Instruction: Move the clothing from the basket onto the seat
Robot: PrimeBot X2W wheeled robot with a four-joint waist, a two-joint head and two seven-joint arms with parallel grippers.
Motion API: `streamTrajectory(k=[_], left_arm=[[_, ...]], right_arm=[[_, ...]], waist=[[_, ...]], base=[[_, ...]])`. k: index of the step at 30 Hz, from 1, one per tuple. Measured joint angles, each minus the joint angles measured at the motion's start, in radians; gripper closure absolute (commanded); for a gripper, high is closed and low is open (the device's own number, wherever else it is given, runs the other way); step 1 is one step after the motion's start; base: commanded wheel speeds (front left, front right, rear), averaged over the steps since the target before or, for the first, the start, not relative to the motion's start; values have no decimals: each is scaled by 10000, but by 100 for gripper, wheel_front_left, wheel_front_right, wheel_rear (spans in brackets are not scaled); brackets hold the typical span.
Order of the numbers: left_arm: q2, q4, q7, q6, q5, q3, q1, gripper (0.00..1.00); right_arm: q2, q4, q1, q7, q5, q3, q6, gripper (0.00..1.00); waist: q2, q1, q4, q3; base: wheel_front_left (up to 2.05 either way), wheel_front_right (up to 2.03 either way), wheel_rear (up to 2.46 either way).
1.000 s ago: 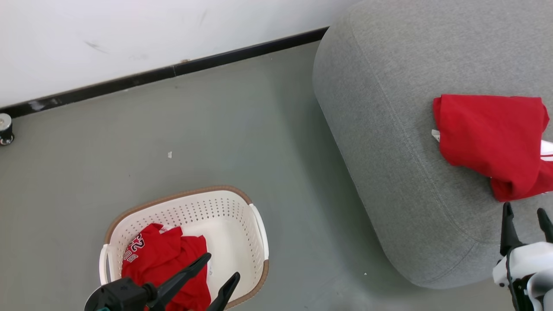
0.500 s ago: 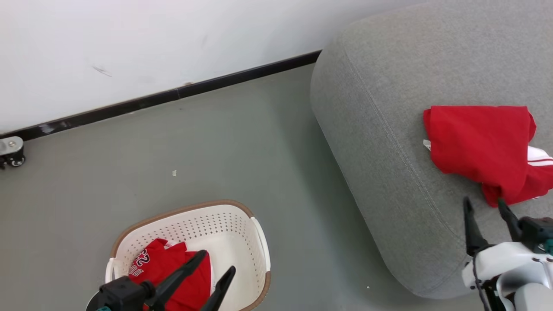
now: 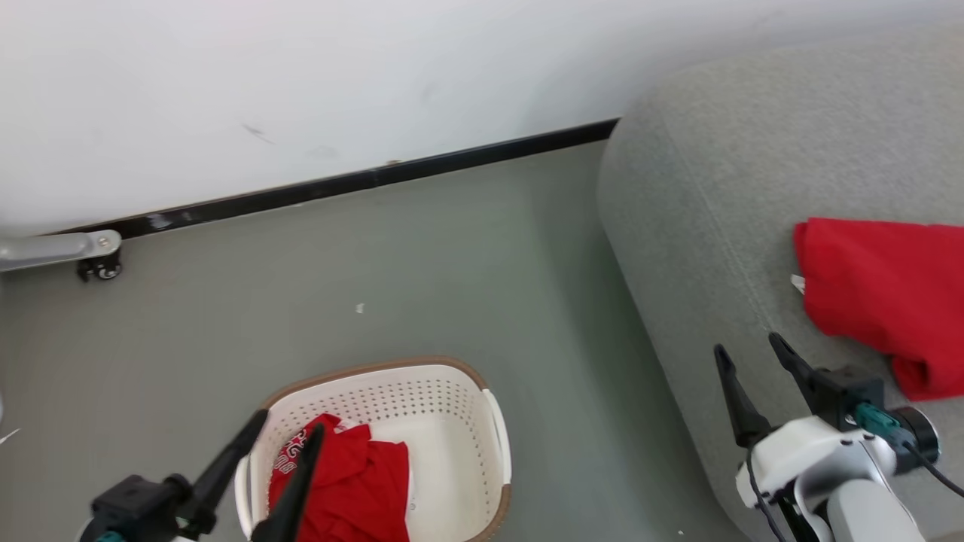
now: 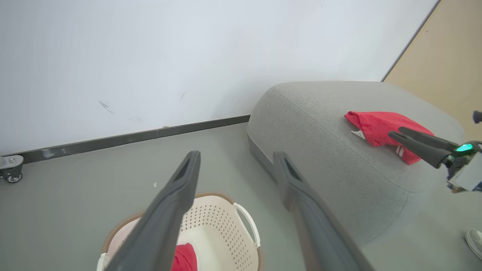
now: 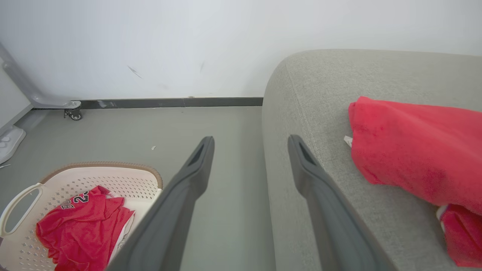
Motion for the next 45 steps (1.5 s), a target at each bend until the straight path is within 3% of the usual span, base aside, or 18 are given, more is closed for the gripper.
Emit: streamTrajectory(k=[12,25,45], left_arm=[[-6,713,-685,466,-188,882,458,0],[-207,1425,-940,462,-257,934,574,0],[-259,2188,-1009,161,-255,596,523,0]], right_arm=[[-36,130,-313,81,23,600,0,0],[-81,332,-32,63,119,654,0,0],[-52,219,1316,-178,234,-217,0,0]], waist=[[0,0,1100,-380],[0,0,2225,-848],[0,0,3383,-1490]], base=[[0,0,0],[0,0,0],[0,0,0]])
